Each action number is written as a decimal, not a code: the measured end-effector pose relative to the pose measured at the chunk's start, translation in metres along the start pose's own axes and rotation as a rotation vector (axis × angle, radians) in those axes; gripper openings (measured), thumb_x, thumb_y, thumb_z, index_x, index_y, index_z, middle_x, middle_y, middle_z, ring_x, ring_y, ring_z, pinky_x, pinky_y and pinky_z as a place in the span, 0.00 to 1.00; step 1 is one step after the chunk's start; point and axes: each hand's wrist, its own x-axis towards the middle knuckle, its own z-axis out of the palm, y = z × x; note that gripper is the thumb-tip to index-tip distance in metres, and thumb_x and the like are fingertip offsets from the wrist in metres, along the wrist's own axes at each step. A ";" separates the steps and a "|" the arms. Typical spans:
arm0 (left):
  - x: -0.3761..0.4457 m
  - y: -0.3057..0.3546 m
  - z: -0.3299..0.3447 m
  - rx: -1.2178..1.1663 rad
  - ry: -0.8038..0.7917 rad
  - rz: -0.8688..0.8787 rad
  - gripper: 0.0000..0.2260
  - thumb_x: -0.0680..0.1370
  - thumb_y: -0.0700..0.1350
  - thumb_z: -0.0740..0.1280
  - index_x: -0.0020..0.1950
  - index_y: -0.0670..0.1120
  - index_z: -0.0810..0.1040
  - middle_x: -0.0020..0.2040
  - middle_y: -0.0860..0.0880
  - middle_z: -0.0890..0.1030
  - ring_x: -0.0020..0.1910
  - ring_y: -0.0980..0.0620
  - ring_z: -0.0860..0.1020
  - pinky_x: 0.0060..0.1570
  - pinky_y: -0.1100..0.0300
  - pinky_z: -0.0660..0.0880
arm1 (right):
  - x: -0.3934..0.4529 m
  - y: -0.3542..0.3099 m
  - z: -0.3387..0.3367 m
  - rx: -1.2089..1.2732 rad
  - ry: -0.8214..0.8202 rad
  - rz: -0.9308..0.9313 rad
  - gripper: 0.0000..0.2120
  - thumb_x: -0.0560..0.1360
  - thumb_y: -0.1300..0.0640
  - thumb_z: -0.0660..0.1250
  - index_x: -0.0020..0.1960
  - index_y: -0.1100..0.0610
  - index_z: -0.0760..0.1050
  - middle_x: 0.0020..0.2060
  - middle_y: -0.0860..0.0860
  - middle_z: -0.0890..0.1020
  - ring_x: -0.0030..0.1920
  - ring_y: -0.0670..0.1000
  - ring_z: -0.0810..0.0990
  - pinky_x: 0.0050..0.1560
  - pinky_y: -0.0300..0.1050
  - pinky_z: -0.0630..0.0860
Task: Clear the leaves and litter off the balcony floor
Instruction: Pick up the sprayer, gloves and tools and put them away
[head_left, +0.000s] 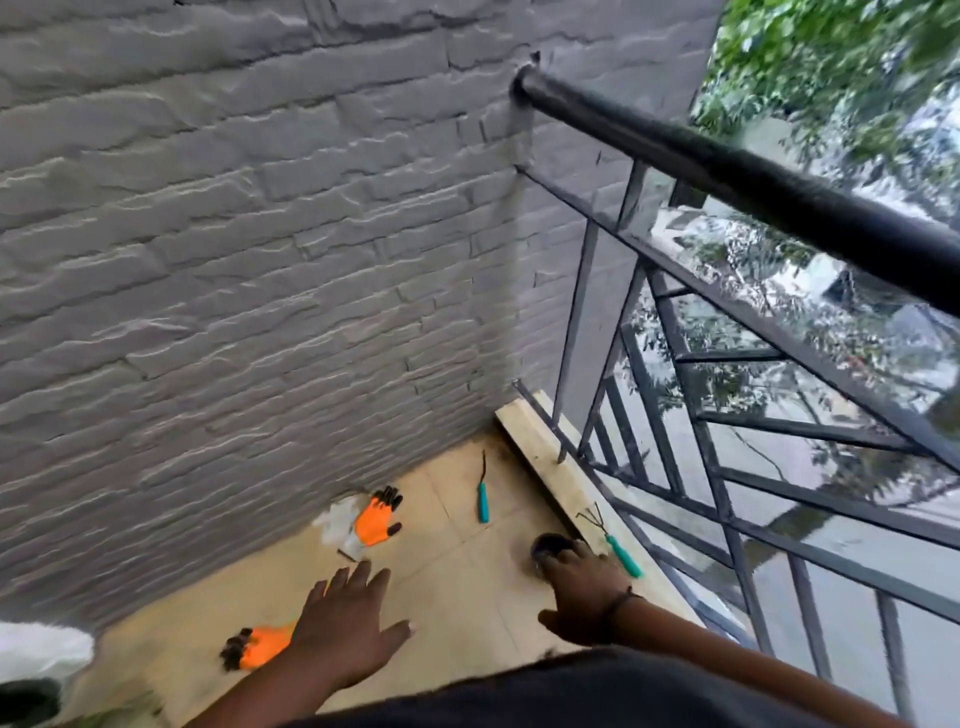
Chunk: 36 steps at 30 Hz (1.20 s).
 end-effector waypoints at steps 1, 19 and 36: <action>0.007 0.008 -0.006 -0.004 -0.008 0.003 0.37 0.78 0.69 0.53 0.81 0.51 0.49 0.82 0.47 0.47 0.80 0.45 0.50 0.77 0.48 0.49 | 0.004 0.008 -0.003 0.010 -0.011 0.010 0.30 0.76 0.40 0.65 0.74 0.49 0.63 0.71 0.53 0.69 0.72 0.57 0.63 0.67 0.53 0.67; 0.182 0.093 0.057 -0.099 -0.220 0.170 0.35 0.79 0.65 0.56 0.81 0.51 0.52 0.81 0.48 0.51 0.79 0.47 0.54 0.75 0.51 0.54 | 0.059 0.084 0.085 0.283 -0.173 0.317 0.29 0.75 0.37 0.60 0.72 0.48 0.63 0.69 0.48 0.71 0.72 0.53 0.63 0.66 0.48 0.67; 0.404 0.061 0.249 0.123 -0.294 0.128 0.29 0.80 0.61 0.56 0.78 0.49 0.59 0.77 0.45 0.61 0.74 0.44 0.63 0.70 0.49 0.61 | 0.262 0.083 0.290 0.264 -0.344 0.304 0.19 0.77 0.46 0.59 0.65 0.52 0.67 0.61 0.52 0.76 0.66 0.55 0.68 0.60 0.50 0.69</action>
